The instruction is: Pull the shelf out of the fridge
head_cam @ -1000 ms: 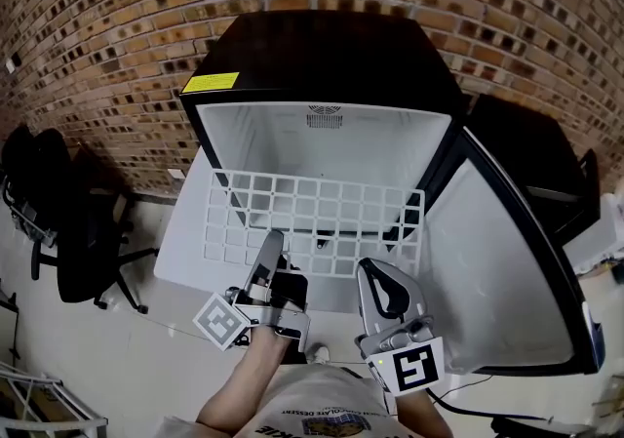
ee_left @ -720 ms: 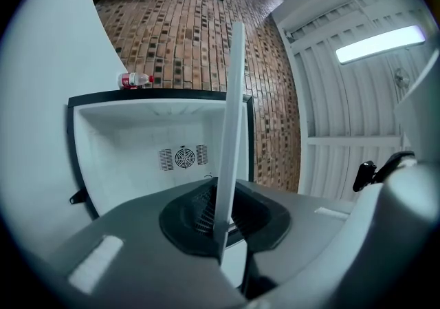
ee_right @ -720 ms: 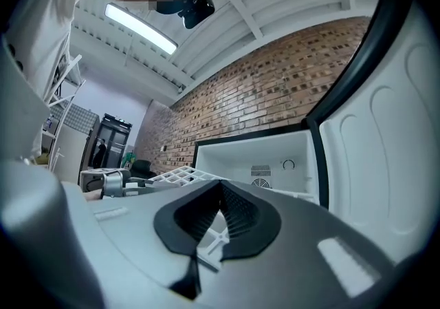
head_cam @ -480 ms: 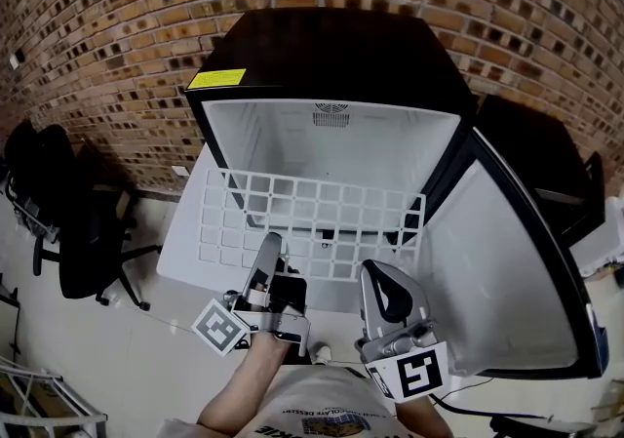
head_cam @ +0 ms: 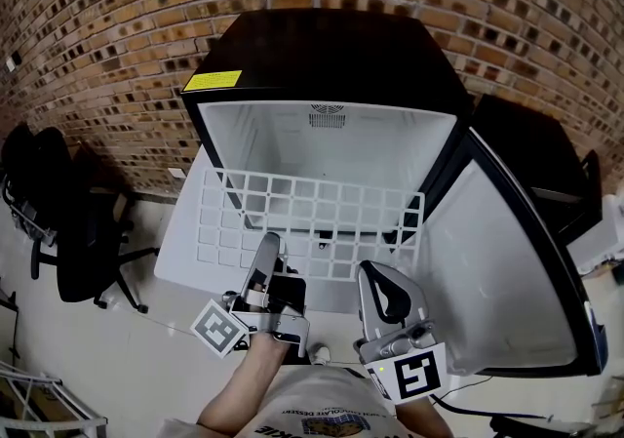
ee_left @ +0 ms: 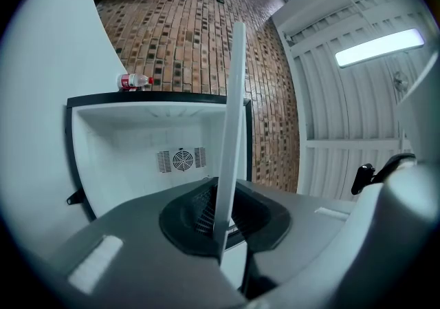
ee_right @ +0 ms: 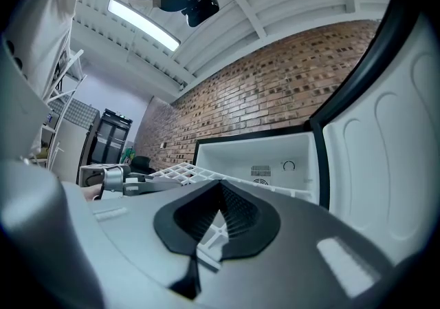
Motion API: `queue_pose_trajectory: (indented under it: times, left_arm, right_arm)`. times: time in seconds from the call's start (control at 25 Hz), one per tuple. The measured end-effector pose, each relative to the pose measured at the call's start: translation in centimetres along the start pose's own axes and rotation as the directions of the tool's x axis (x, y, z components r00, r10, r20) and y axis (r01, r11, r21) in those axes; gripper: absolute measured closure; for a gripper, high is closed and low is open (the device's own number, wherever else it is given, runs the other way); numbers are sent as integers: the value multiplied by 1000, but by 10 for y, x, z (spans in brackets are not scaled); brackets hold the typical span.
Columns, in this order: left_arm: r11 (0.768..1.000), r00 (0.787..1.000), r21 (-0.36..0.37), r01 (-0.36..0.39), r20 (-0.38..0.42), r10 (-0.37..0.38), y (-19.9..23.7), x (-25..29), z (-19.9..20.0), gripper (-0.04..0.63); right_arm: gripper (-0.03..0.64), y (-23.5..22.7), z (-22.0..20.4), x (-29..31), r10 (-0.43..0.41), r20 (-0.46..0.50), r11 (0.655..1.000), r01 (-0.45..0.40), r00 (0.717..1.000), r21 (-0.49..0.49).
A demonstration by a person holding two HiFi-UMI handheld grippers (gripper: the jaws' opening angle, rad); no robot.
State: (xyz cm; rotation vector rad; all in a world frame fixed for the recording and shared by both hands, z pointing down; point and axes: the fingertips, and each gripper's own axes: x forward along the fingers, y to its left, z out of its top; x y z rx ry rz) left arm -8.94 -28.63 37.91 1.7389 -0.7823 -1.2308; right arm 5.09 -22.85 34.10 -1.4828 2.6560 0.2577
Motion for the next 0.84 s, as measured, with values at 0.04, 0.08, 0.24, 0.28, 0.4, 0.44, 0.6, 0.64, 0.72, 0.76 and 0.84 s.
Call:
queue_pose_trajectory:
  times: [0.04,0.08,0.24,0.28,0.4,0.44,0.6,0.64,0.72,0.76,0.84]
  left_arm:
    - [1000,1000,0,1,-1,-1,0,0,0,575]
    - [1000,1000,0,1,-1,-1,0,0,0,575]
    - [1000,1000,-4,-2,-2,2,0,0,-1,575]
    - [1000,1000,-4,-3,-1,3,0,0,-1,575]
    - [1000,1000,-6,-6,3,6,1,-1,0,575]
    - [1000,1000,-8,-6,4,6,1,-2,0,575]
    - [1000,1000,-13,-4,7,4,1,-1,2,575]
    - [1000,1000,-13,-4,8,4,1,-1,3,575]
    - [1000,1000,-13,-5,8,5,1,-1,3,575]
    - [1000,1000,-13,-7,8,7,2,-1,3,575]
    - [1000,1000,-13,-13,9,13,3,-1,4,575]
  right_arm:
    - [615,0,0,0,-1,-1,1000,1,1000,3]
    - [615,0,0,0,-2,-1,1000,2,1000,6]
    - [615,-1,2,-1,-8,0,1000,8,1000,15]
    - [615,-1,2,-1,-8,-2,1000,8,1000,21]
    - [615,-1,1,-1,-8,1,1000,8,1000,7]
    - [615,-1,1,-1,-6,1,1000,6,1000,4]
    - [615,1,2,1,-2,3,1000,2,1000,3]
    - [615,1,2,2,-3,3,1000,3,1000,4]
    - [615,1,1,2,-5,2,1000,5,1000,5]
    - [615,0,1,2,-7,0,1000,7,1000,6]
    - [615,0,-1,2,-9,-3,1000,9,1000,7]
